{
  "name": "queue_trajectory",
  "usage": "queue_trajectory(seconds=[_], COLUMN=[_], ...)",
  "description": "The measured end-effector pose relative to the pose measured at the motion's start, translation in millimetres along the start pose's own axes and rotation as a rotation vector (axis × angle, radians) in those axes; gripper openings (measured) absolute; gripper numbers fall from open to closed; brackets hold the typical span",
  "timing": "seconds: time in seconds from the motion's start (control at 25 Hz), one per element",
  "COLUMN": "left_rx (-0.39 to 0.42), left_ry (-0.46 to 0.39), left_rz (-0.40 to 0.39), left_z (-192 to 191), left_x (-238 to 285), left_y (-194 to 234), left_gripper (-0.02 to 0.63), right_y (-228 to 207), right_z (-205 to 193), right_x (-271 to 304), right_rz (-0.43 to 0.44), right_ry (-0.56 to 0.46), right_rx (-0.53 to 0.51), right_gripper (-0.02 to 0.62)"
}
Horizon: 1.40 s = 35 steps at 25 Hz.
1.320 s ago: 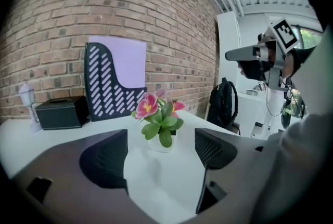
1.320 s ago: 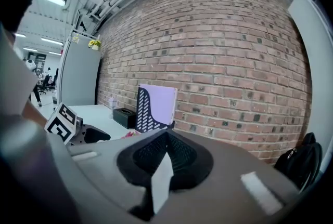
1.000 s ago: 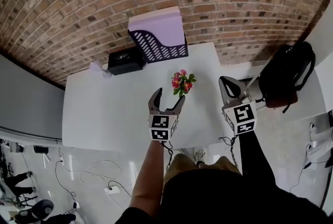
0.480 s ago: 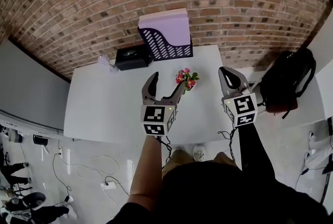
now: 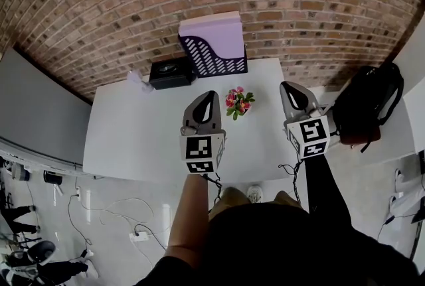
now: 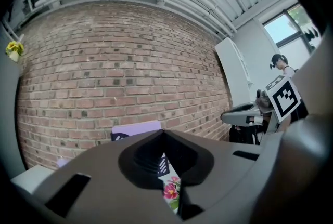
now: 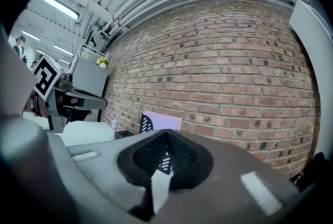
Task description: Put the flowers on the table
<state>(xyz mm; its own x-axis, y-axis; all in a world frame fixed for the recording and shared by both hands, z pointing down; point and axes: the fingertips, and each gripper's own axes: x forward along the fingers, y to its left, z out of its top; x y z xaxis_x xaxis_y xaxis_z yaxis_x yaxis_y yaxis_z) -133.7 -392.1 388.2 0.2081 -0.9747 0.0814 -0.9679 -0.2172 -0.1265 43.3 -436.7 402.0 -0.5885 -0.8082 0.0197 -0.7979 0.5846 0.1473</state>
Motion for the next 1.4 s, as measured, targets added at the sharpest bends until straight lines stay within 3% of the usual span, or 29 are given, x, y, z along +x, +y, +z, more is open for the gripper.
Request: queue_trajectory(seconds=[1.4], left_rx=[0.023], left_ry=[-0.037], left_rz=[-0.013], left_z=[6.3], left_x=[-3.8], left_y=[5.9], left_gripper=[0.009], right_y=[10.0], right_z=[9.4], right_x=[1.4], right_rz=[-0.002], right_ry=[-0.014], right_rx=[-0.061], right_gripper=[0.000])
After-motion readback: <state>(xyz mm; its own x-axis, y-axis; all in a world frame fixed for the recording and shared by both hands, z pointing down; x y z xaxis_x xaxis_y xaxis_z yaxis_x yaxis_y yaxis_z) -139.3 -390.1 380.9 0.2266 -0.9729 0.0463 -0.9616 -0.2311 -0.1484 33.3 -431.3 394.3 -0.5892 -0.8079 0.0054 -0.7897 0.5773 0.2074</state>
